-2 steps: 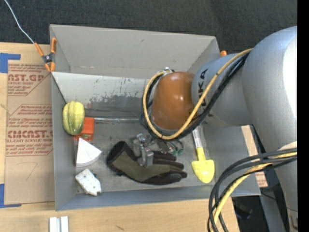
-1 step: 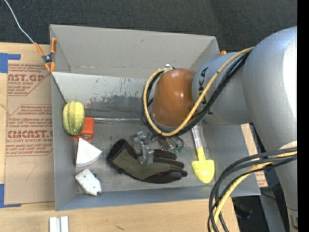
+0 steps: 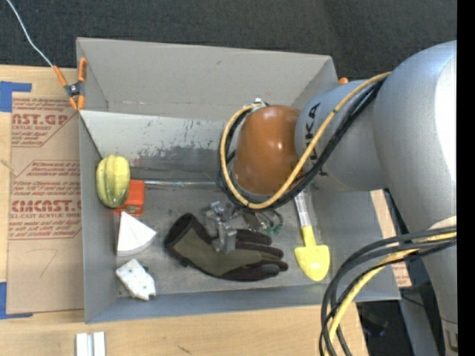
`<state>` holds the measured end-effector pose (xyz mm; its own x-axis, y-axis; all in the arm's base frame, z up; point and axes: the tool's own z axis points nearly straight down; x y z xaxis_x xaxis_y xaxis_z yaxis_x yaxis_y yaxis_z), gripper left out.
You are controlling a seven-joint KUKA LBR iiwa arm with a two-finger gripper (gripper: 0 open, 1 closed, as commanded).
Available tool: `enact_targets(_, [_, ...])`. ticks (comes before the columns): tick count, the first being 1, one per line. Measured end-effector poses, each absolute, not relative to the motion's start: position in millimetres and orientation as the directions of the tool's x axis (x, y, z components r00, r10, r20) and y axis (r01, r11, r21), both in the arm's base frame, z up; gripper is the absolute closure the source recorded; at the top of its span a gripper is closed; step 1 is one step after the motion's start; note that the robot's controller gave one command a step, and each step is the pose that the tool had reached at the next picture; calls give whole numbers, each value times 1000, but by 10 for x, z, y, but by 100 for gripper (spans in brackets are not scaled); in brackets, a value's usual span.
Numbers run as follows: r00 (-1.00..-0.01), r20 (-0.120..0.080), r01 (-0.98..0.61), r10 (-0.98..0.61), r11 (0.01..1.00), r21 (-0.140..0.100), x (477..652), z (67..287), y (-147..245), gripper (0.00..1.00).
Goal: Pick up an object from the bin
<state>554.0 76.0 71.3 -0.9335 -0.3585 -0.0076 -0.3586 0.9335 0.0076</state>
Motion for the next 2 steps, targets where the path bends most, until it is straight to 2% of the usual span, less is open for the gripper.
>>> enact_targets(1, [-938, -11, -345, -345, 938, 8, 5535, 944, 711, 100])
enact_targets(2, [-935, -10, -355, -355, 935, 7, 5449, 1228, 598, 100])
